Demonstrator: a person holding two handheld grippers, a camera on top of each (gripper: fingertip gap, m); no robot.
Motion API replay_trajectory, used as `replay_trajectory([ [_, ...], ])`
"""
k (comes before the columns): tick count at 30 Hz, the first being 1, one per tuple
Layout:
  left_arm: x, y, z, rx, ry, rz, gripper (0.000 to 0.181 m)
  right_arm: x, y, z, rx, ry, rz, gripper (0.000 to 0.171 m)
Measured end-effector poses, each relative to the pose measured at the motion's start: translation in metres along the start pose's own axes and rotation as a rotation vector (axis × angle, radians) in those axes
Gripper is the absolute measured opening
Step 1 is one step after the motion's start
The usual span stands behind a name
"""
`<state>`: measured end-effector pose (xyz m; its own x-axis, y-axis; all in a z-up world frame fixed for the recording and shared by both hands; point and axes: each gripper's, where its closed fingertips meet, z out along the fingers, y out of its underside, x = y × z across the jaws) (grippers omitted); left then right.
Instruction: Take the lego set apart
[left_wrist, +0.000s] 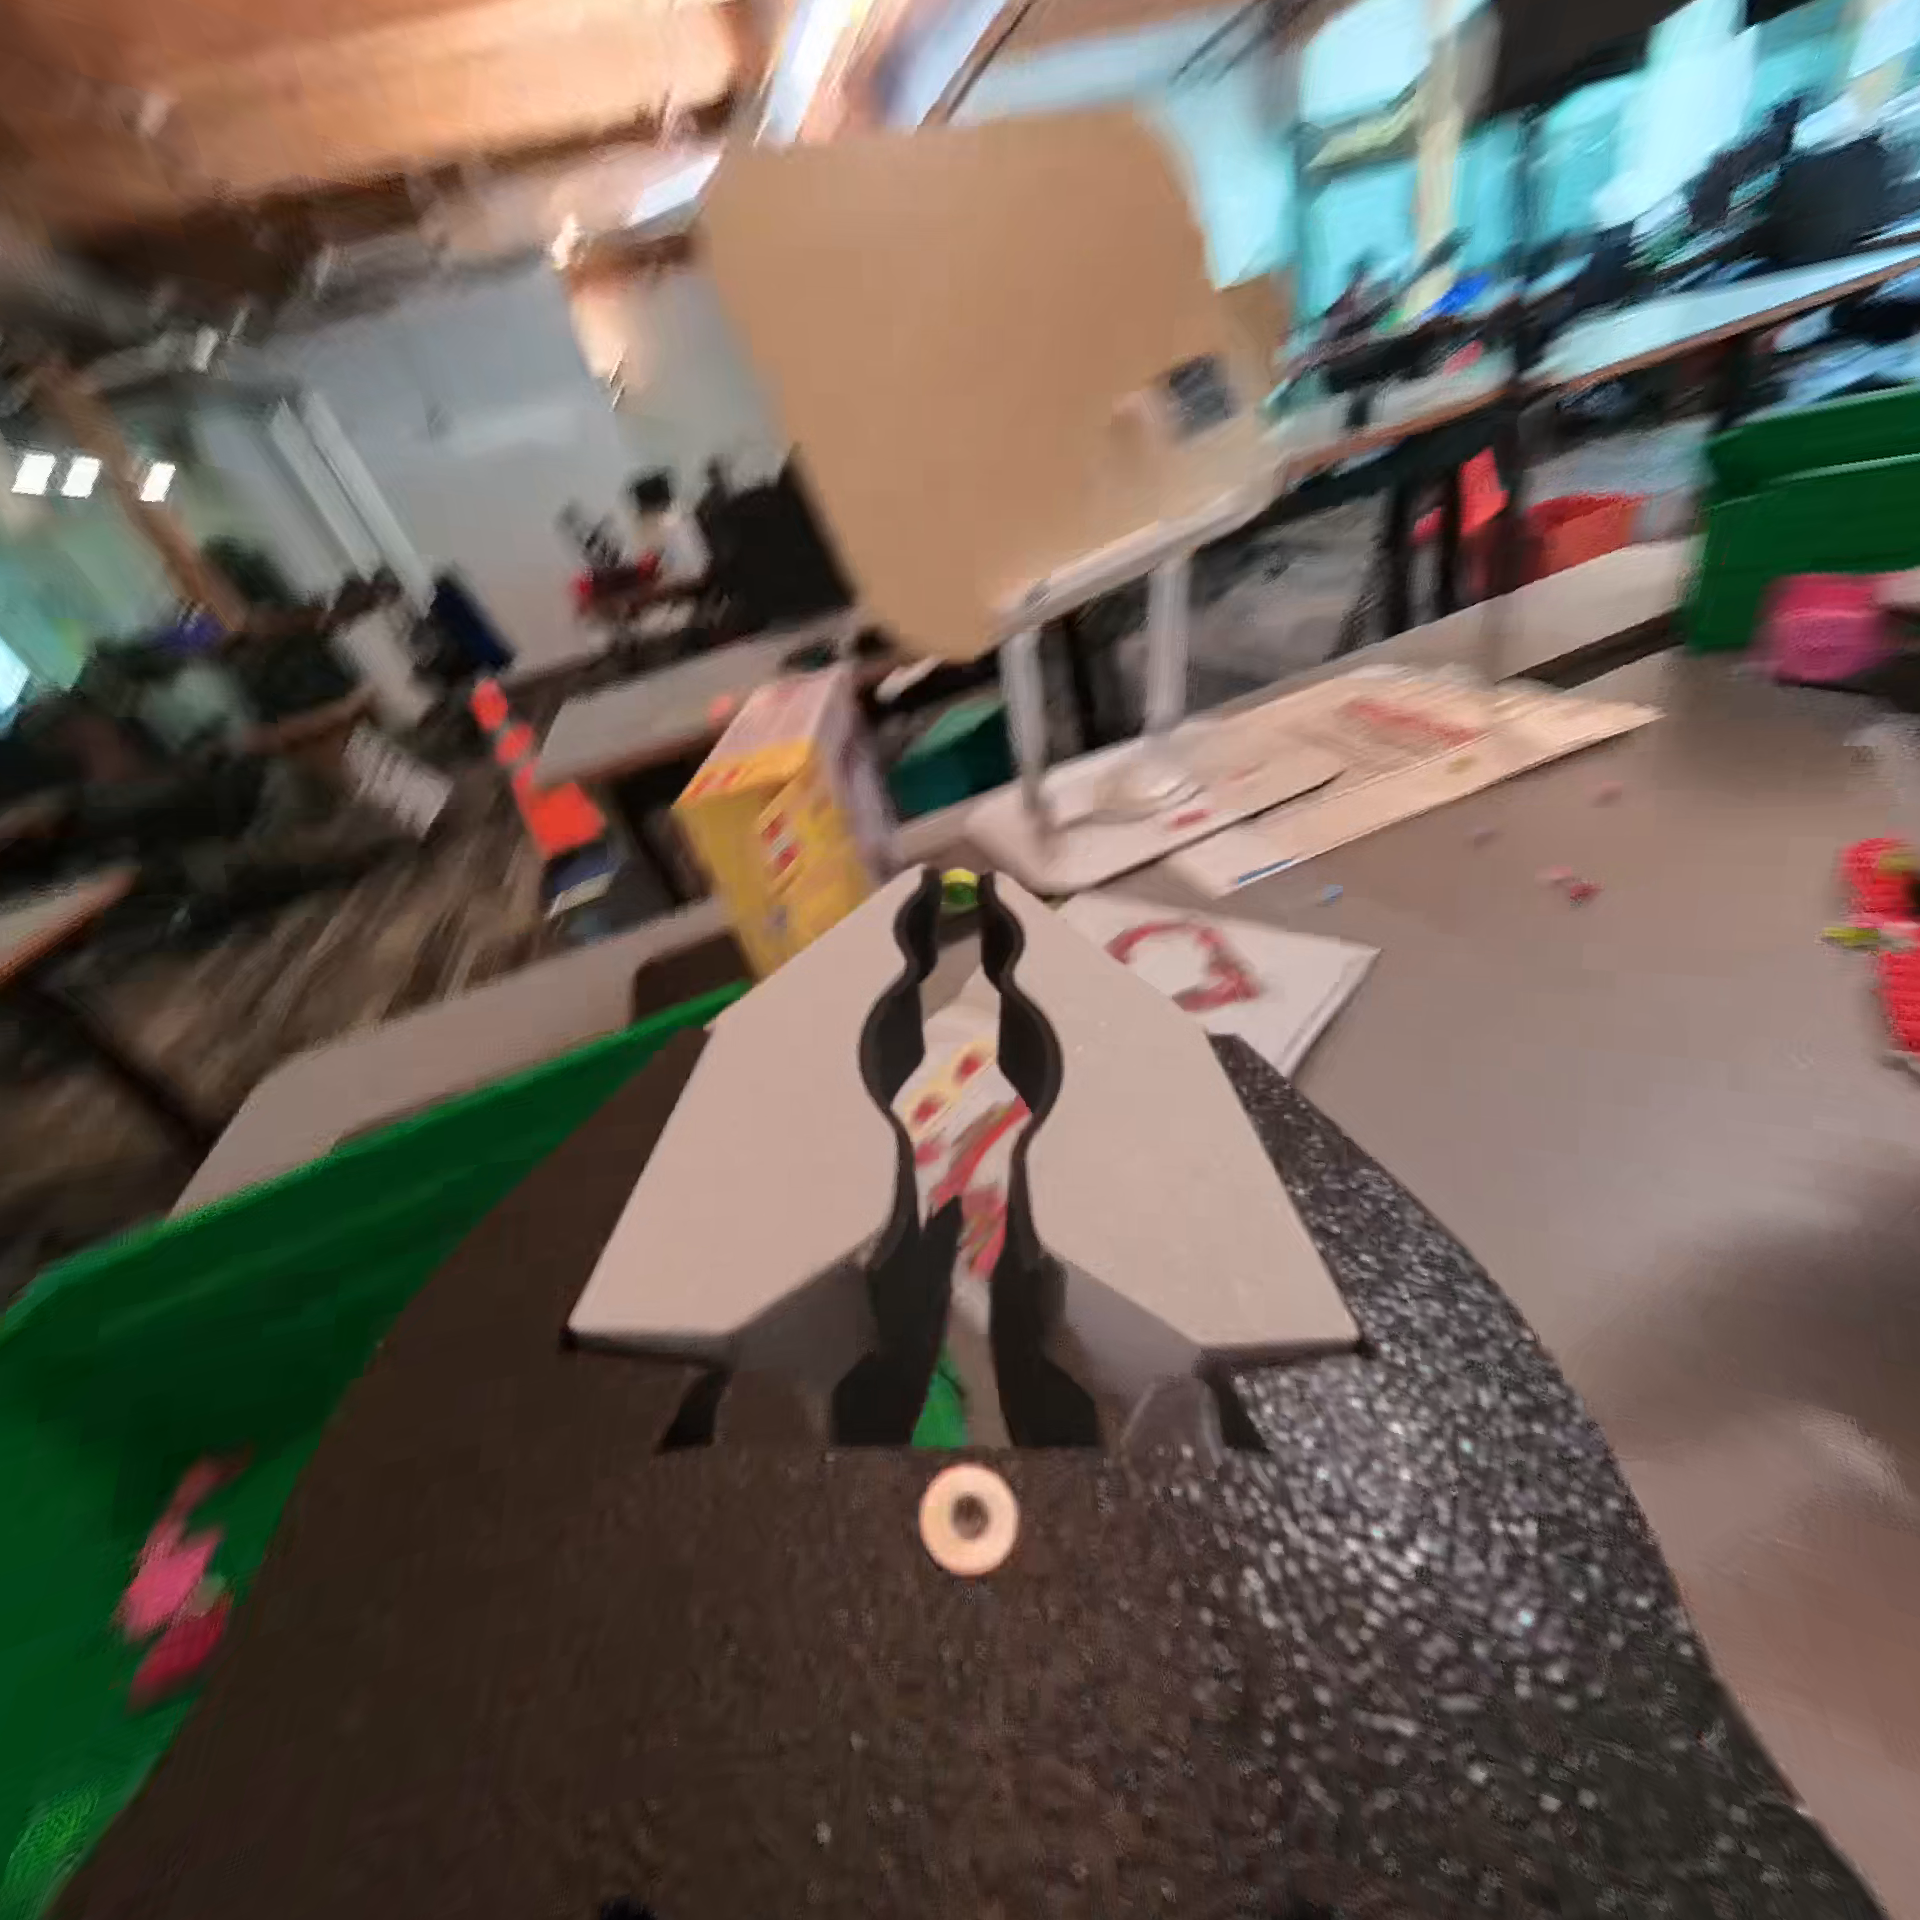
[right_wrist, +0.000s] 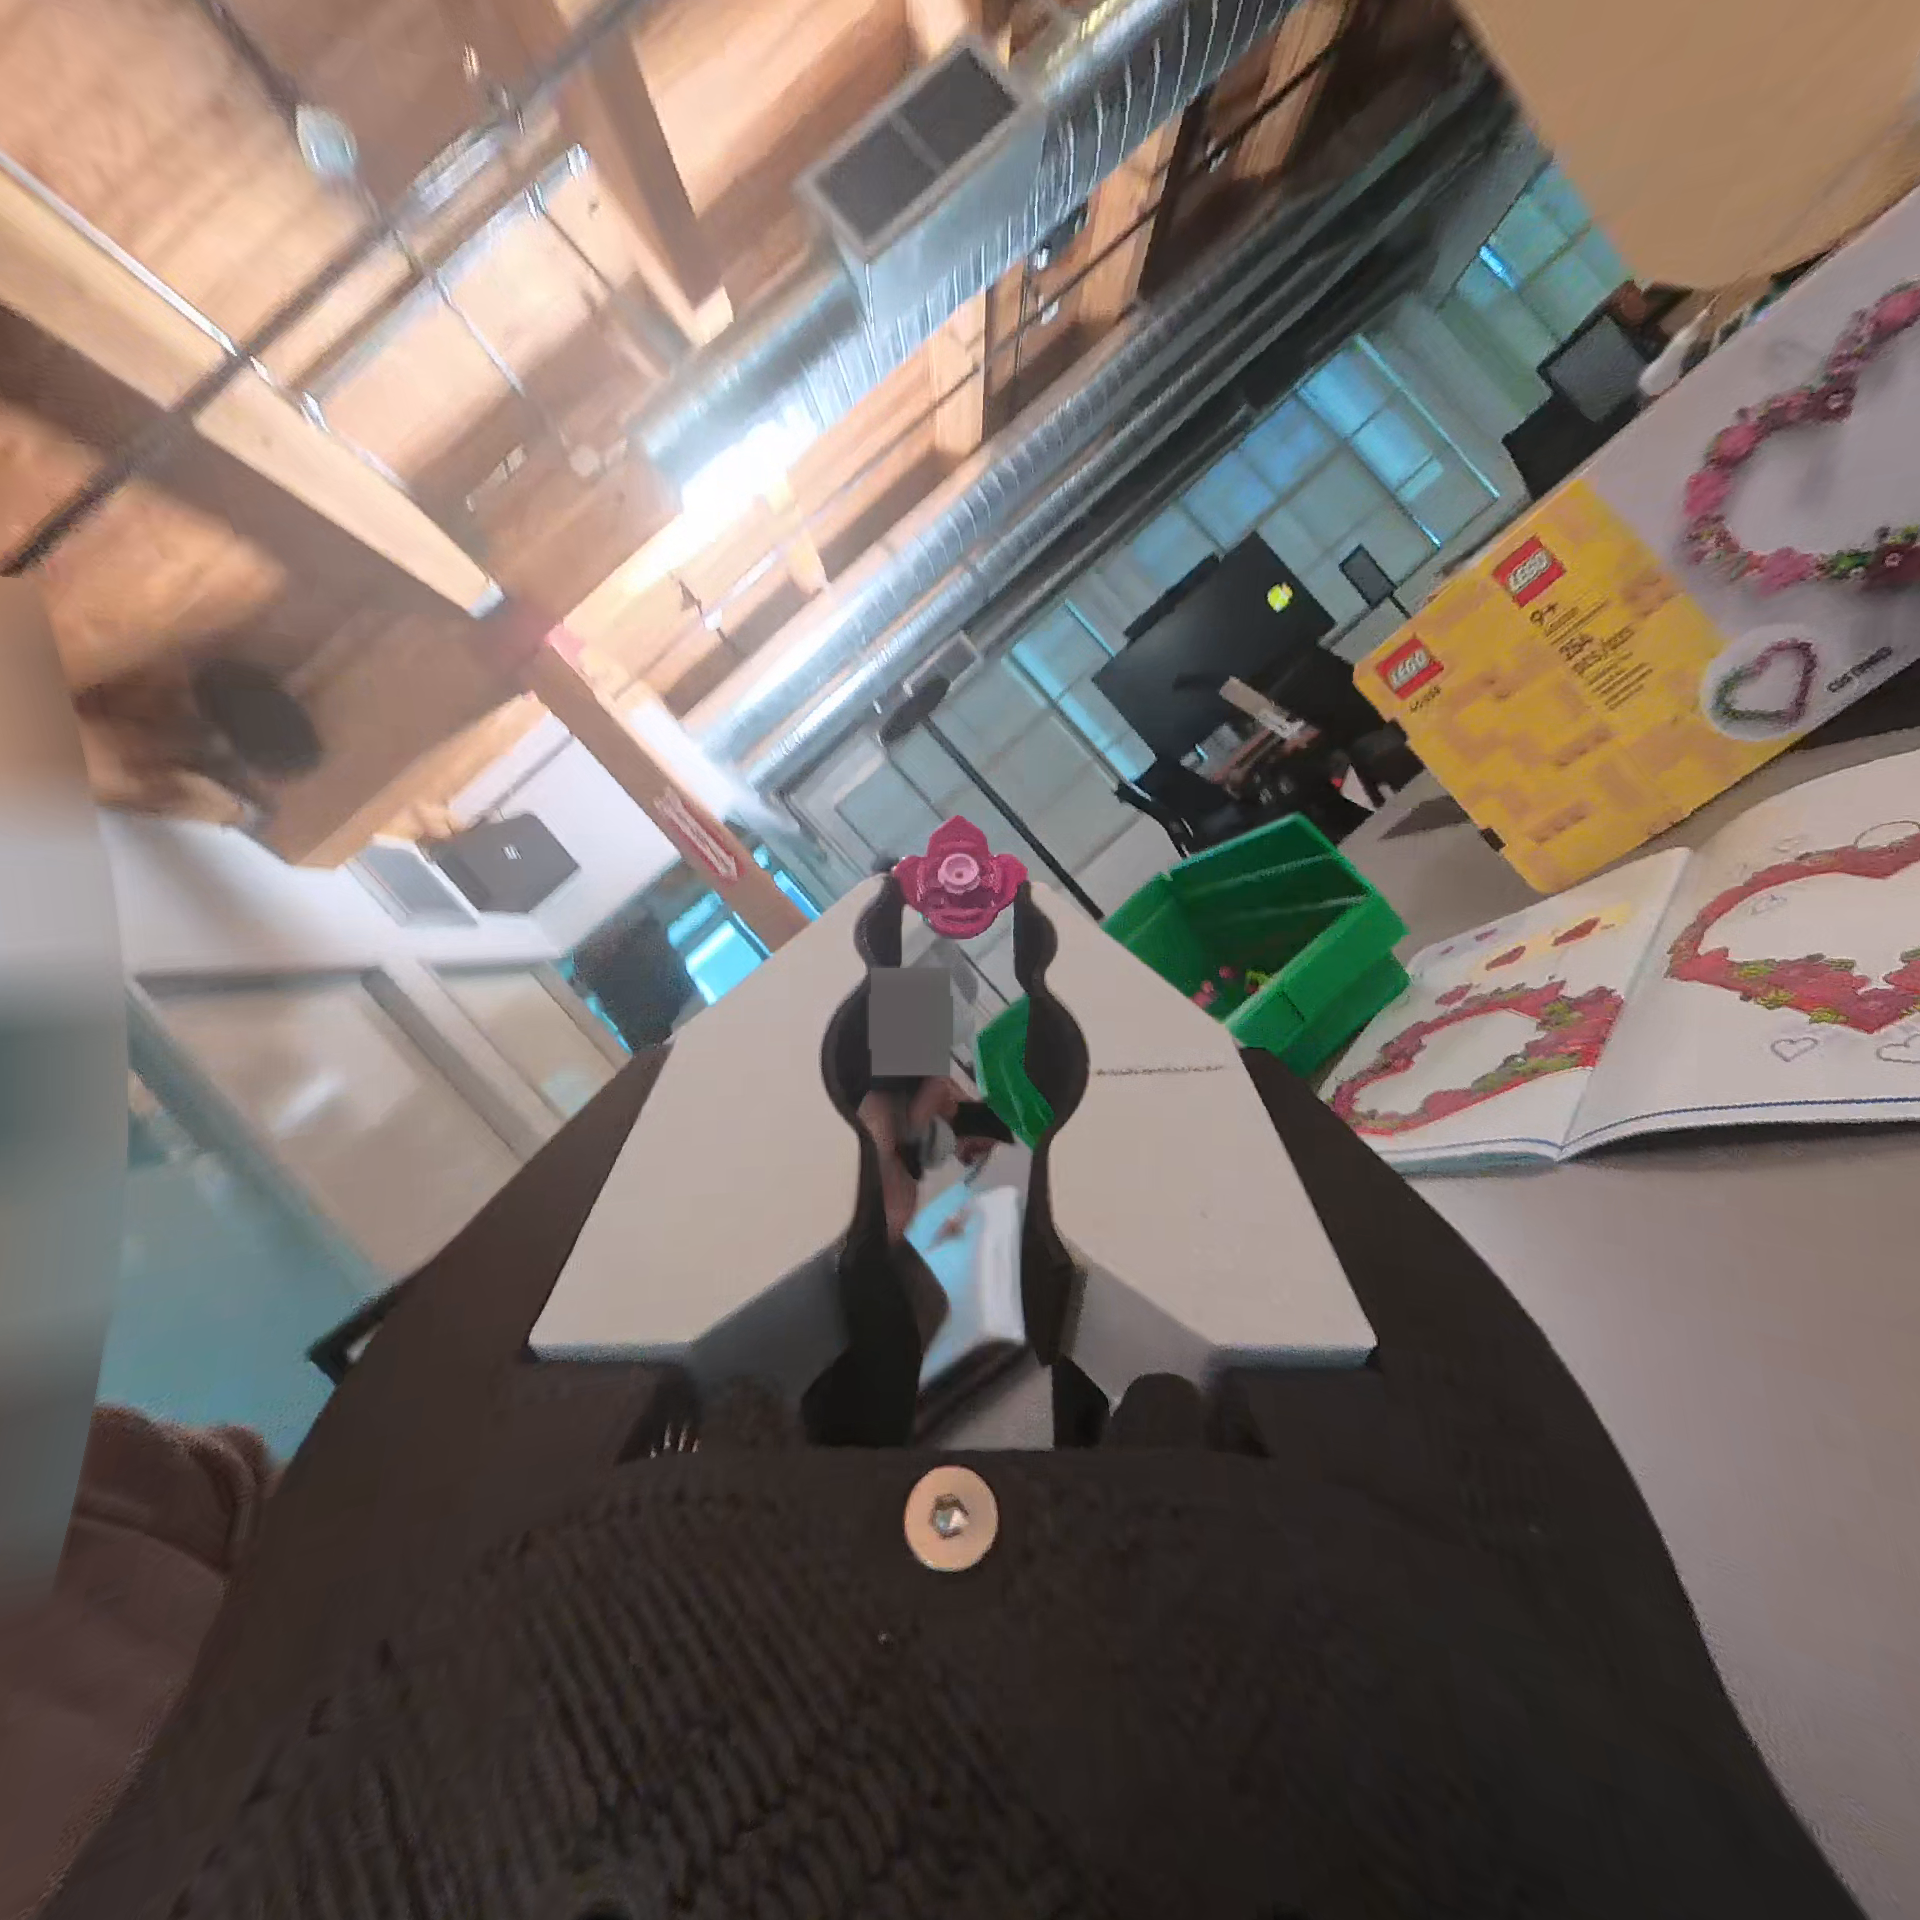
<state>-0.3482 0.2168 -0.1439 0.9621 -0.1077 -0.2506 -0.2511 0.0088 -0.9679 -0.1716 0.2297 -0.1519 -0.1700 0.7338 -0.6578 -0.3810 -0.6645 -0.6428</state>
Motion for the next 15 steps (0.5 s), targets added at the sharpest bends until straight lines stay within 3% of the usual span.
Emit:
replay_trajectory([
  [4, -0.056, 0.044, -0.005, -0.310, -0.120, -0.082, 0.006, 0.000, 0.017, 0.008, -0.073, 0.001, -0.017, 0.020],
  [5, -0.067, 0.058, -0.006, -0.404, -0.155, -0.112, 0.028, 0.002, 0.020, 0.009, -0.083, 0.001, -0.004, 0.020],
  [7, -0.081, 0.081, -0.011, -0.575, -0.187, -0.176, 0.047, 0.006, 0.026, 0.010, -0.096, 0.002, 0.021, 0.020],
  [10, -0.085, 0.089, -0.013, -0.658, -0.189, -0.232, 0.063, 0.008, 0.029, 0.011, -0.094, -0.013, 0.060, 0.020],
  [15, -0.088, 0.098, -0.021, -0.781, -0.240, -0.135, 0.081, 0.005, 0.023, 0.009, -0.053, -0.062, 0.147, 0.020],
])
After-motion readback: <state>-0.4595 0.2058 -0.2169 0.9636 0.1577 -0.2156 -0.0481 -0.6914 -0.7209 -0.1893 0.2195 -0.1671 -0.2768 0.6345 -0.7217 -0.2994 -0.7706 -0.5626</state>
